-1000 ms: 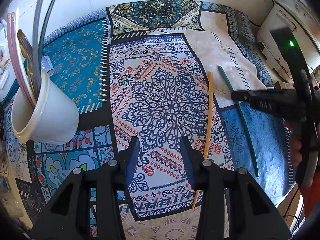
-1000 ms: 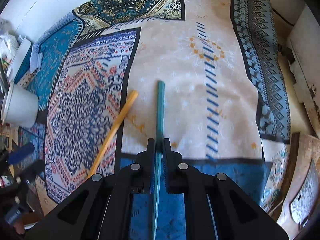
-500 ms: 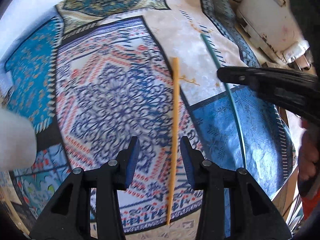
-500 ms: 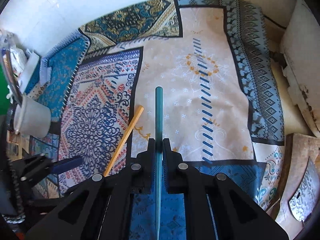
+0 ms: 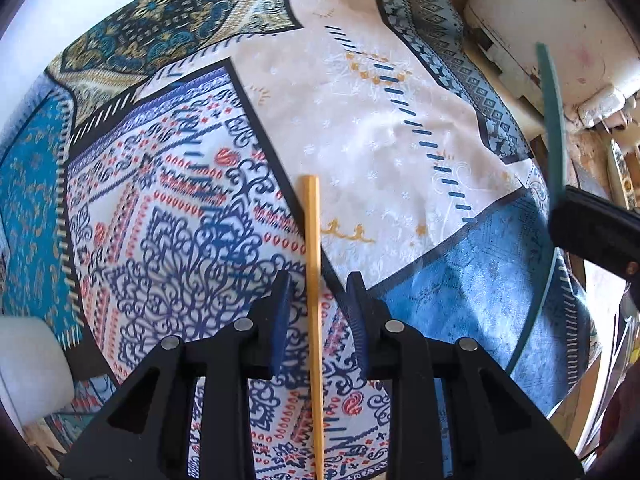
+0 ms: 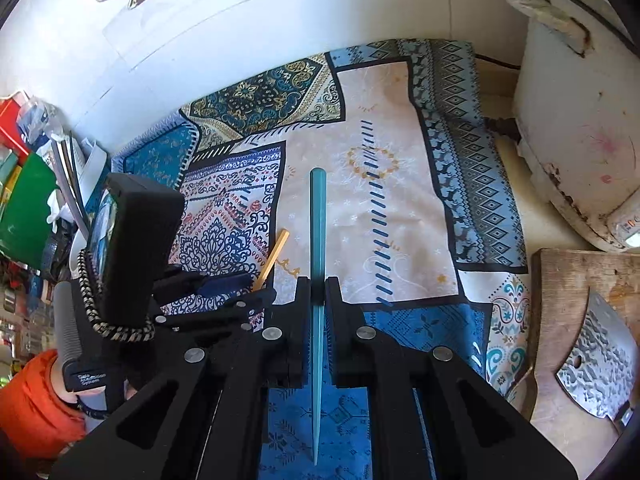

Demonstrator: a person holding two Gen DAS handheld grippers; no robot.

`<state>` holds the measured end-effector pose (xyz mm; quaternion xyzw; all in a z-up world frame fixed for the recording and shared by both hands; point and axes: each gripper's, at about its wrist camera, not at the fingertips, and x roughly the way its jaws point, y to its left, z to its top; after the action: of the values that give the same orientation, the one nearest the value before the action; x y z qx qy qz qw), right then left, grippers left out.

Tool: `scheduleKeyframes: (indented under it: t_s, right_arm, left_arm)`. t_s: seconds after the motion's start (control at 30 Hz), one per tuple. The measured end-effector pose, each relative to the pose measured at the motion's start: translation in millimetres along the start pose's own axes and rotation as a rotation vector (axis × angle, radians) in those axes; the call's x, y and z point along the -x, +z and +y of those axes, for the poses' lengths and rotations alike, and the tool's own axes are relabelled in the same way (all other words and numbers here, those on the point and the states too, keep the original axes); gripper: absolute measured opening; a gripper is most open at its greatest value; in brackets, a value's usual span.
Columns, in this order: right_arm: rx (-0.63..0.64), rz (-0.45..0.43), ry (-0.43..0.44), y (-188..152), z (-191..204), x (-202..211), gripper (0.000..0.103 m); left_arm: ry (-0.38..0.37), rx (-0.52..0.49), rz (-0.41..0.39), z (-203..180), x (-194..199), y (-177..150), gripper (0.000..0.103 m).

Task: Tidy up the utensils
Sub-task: 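Lift both chopsticks upright and carry them toward the white cup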

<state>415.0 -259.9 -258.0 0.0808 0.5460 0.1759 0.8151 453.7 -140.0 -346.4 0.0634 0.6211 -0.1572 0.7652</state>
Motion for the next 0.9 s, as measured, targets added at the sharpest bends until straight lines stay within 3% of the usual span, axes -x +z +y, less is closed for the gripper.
scheduleKeyframes:
  t_s: [0.07, 0.17, 0.33, 0.53, 0.9]
  right_arm:
    - [-0.013, -0.005, 0.000, -1, -2, 2, 0.006]
    - [-0.026, -0.018, -0.006, -2, -6, 7, 0.006]
    - [-0.036, -0.043, -0.016, -4, -4, 14, 0.006]
    - [-0.036, -0.076, -0.012, -4, 3, 27, 0.006]
    - [-0.004, -0.148, -0.017, -7, 35, 54, 0.006]
  left_arm:
    - [0.012, -0.027, -0.002, -6, -3, 5, 0.025]
    - [0.056, -0.051, -0.013, -12, -6, 12, 0.005]
    - [0.026, -0.022, -0.020, -11, -7, 18, 0.005]
    - [-0.006, -0.011, -0.046, -1, 13, -15, 0.005]
    - [-0.043, 0.023, -0.217, 10, 95, -54, 0.004]
